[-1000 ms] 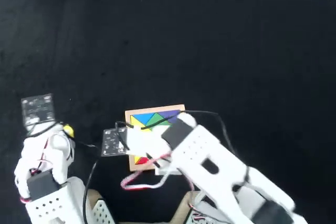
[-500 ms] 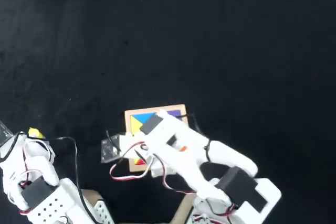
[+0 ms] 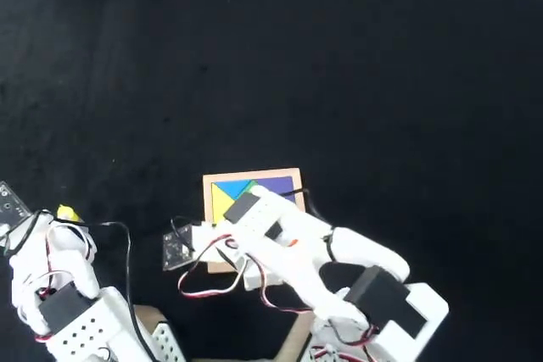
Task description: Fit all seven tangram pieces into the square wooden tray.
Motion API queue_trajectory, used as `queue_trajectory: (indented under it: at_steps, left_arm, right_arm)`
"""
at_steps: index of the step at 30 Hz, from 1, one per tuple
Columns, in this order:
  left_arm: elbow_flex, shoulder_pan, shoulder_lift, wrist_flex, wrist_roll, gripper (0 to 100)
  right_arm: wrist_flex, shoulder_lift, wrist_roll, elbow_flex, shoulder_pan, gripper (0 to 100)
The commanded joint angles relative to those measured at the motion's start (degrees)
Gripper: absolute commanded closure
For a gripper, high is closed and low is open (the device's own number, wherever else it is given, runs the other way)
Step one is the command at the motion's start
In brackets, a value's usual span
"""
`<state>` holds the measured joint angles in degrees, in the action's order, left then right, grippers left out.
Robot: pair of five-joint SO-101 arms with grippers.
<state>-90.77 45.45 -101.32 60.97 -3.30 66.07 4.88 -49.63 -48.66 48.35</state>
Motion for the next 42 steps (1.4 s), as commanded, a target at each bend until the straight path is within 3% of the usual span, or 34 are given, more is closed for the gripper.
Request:
queue_trajectory:
  at_steps: [1,8,16,28,37,39,42]
  left_arm:
    - [0.3,-1.0,-0.4,-0.9,0.0,83]
    - [0.3,-1.0,-0.4,-0.9,0.0,83]
    - [0.2,-1.0,-0.4,-0.9,0.0,83]
    - [0.2,-1.0,-0.4,-0.9,0.0,83]
    - [0.1,-1.1,-0.4,-0.9,0.0,83]
    - [-0.6,-2.8,-0.4,-1.3,0.0,83]
    - [0.8,-11.3,-0.4,-2.6,0.4,83]
  right_arm:
    - [-1.5,-2.7,-0.5,7.7,-2.5,98.8]
    - [-0.3,-10.8,-0.5,15.3,-3.2,98.8]
    - [6.7,-9.1,-1.8,16.7,-3.4,98.8]
    - [7.9,-8.0,-10.1,14.9,-17.3,98.8]
    - [12.1,-7.2,-9.8,17.4,-15.5,98.8]
    - [17.7,-4.5,-9.8,19.1,-13.9,98.8]
    - [23.2,4.3,-3.8,25.1,-15.2,98.8]
